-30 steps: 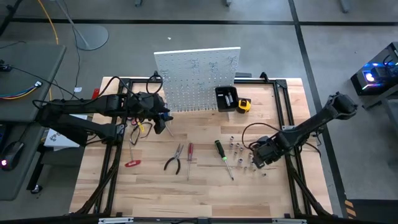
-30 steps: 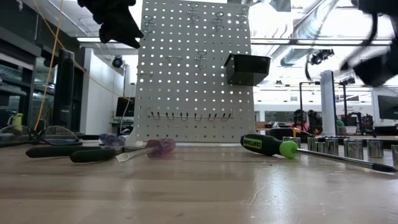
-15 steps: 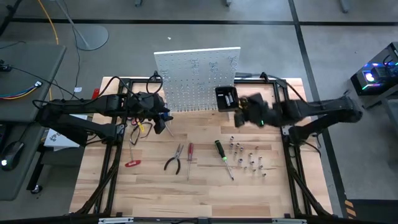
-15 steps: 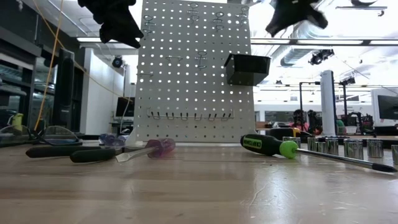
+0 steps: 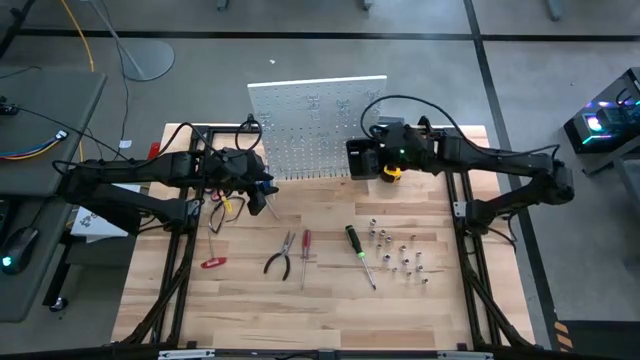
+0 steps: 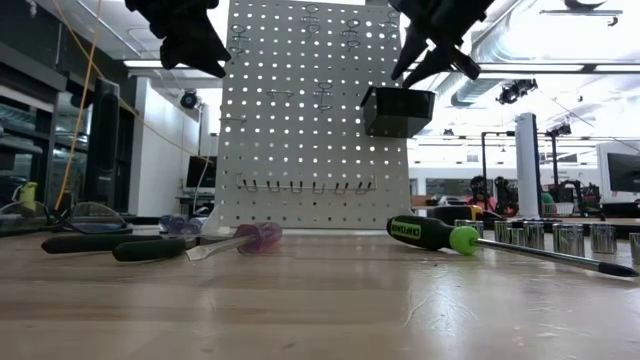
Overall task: Hang tools onto peg board
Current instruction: Put the silver socket into the black bin on the peg board
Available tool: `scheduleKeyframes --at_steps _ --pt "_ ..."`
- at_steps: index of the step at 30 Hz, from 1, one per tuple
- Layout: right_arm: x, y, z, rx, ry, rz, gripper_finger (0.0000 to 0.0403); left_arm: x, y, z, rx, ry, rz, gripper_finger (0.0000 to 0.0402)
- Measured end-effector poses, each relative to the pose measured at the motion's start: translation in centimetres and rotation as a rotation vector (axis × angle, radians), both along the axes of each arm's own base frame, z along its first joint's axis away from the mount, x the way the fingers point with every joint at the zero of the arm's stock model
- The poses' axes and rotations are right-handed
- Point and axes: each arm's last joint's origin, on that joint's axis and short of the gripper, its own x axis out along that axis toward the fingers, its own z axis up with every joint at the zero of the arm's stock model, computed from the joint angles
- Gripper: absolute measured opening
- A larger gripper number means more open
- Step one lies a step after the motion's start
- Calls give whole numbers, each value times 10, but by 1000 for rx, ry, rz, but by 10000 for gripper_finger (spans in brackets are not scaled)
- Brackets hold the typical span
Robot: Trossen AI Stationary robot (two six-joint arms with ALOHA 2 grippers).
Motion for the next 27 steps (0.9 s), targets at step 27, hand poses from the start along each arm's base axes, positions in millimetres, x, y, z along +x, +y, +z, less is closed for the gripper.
scheduleKeyframes --at_steps 27 --pt "-50 138 -104 578 530 239 195 -1 0 -1 0 8 2 172"
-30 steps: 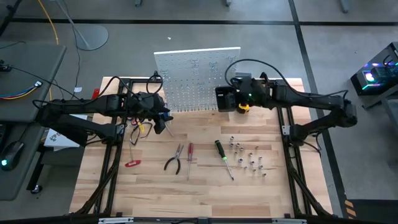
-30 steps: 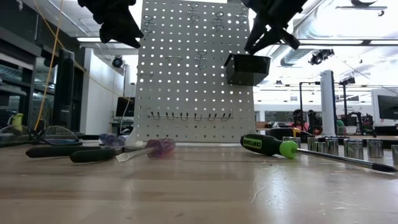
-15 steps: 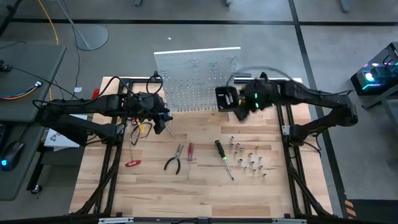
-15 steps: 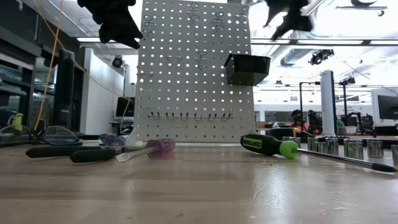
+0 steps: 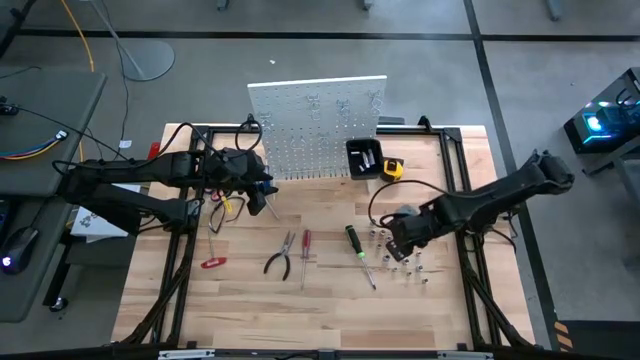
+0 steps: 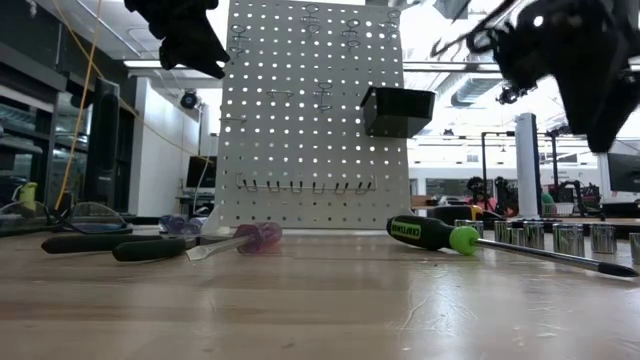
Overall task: Hang tools onto peg board
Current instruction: Put the silver socket into the black bin on the peg board
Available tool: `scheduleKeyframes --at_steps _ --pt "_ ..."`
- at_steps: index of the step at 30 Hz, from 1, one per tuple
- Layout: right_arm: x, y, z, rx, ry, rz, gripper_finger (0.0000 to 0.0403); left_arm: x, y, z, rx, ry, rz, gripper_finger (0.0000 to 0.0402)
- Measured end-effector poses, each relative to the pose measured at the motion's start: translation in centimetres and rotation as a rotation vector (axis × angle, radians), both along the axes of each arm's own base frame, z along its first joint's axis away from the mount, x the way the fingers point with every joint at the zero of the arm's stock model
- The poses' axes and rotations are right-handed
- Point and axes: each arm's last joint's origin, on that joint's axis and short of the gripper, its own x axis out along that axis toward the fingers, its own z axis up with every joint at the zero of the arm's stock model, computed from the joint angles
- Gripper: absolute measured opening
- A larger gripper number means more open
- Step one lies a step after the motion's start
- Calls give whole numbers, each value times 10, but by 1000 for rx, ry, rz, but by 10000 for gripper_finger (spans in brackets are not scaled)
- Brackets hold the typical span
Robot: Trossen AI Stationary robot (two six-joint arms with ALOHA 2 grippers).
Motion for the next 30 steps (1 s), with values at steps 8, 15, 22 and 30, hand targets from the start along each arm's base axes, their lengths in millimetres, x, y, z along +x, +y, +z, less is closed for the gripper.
scheduleKeyframes --at_steps 8,15,22,30 --pt "4 2 -39 -5 127 -28 195 0 0 0 0 -1 0 172" --pt "15 5 -63 -66 195 -14 194 0 0 0 -5 -4 4 172" --pt "22 4 -87 -124 282 -21 194 0 0 0 -6 -6 5 172" --pt "30 2 -103 -133 315 -19 191 0 0 1 -6 -7 5 172"
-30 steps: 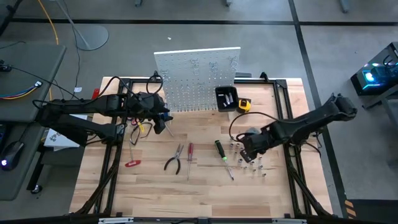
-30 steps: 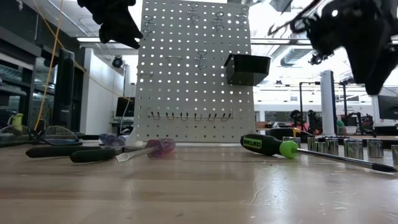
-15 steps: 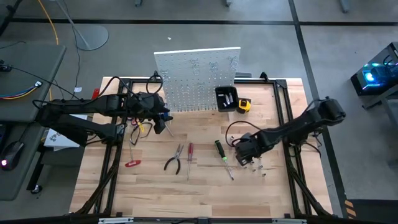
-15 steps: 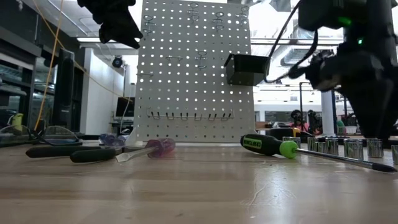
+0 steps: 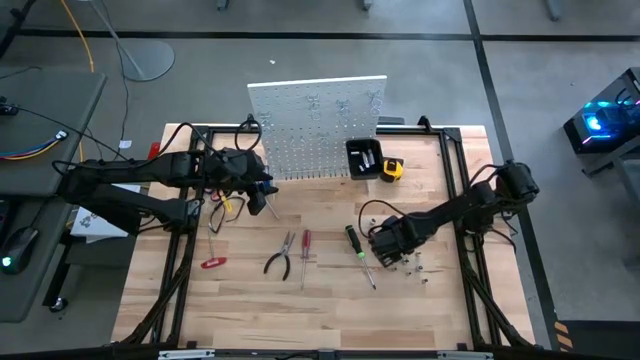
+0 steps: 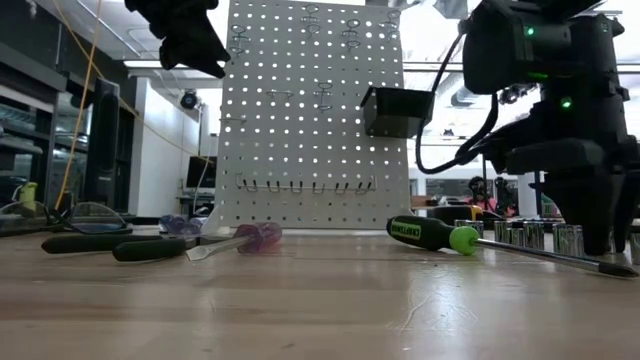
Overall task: Hang tools onto peg board
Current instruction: Put the silver socket into the black bin on the peg board
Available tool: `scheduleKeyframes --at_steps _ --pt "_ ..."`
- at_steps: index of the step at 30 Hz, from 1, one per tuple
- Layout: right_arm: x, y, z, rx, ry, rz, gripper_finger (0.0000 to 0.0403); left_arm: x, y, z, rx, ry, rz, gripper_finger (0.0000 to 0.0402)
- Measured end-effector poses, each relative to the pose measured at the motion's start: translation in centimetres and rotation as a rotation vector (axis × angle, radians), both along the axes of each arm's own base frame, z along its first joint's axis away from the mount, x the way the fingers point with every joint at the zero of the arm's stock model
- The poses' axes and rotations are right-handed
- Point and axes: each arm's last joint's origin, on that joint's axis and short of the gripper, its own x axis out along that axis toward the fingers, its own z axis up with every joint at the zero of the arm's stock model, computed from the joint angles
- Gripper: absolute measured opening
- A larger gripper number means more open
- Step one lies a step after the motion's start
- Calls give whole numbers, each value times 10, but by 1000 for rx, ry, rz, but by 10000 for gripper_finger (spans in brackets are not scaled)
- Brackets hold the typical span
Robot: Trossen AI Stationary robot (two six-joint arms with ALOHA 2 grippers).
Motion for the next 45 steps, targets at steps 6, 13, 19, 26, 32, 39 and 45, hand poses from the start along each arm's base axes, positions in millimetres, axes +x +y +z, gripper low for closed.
scheduleKeyframes --at_steps 6,13,19,26,32,39,45 --pt "-4 -3 3 -12 14 42 84 0 0 0 0 -4 0 172" --pt "-10 -7 67 -45 -77 98 42 0 0 0 0 4 -1 172" --pt "-2 -30 176 -353 -463 16 42 0 0 0 -1 4 -1 172" --pt "20 -87 239 -643 -706 -29 44 0 0 0 0 1 0 172" --pt "37 -134 236 -579 -725 8 87 0 0 0 -2 -2 0 172" --pt "39 -149 227 -542 -674 18 129 0 0 0 -2 -2 0 172" --pt "26 -135 230 -394 -665 79 161 0 0 0 -2 3 0 172"
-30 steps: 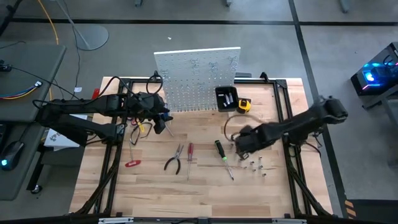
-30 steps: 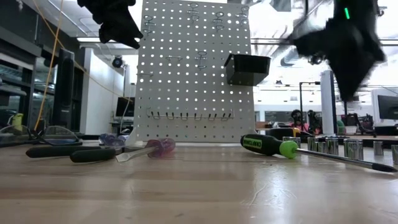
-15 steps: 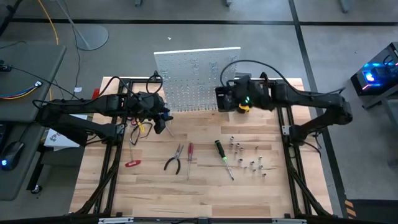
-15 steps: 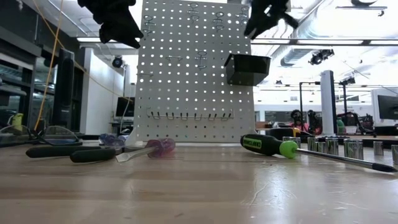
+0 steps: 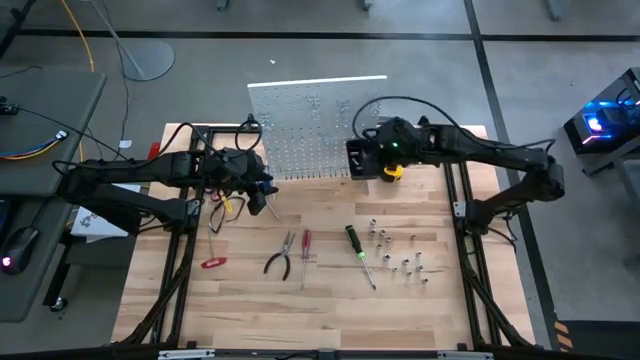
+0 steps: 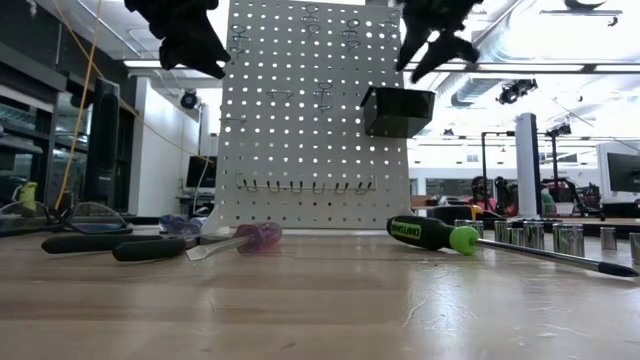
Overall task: Hang tools onto peg board
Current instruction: Put the silver socket into the black bin on the peg board
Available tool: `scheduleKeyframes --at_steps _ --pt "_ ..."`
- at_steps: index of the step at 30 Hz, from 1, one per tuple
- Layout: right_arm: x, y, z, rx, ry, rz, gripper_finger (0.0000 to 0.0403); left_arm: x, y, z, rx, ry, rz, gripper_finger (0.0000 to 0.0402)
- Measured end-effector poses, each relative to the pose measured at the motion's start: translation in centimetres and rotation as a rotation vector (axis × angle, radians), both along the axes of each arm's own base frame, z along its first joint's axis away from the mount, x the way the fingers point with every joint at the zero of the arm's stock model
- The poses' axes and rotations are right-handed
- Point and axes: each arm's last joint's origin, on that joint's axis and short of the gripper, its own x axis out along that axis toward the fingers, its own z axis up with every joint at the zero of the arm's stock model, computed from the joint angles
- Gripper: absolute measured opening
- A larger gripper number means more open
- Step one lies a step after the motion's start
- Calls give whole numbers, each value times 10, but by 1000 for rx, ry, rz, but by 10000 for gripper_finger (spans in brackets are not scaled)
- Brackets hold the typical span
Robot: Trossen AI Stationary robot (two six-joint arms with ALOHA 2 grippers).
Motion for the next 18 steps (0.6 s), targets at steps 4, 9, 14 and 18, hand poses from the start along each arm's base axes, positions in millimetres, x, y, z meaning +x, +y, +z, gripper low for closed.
scheduleKeyframes --at_steps 4,9,14,18 --pt "-13 36 -7 152 149 139 166 0 0 0 0 1 0 172" --pt "-19 85 -41 232 288 194 167 0 0 0 1 0 0 172" --pt "-22 114 -99 394 325 201 167 0 0 0 1 -6 0 172" --pt "-25 113 -135 478 359 78 167 0 0 0 2 -6 0 172"
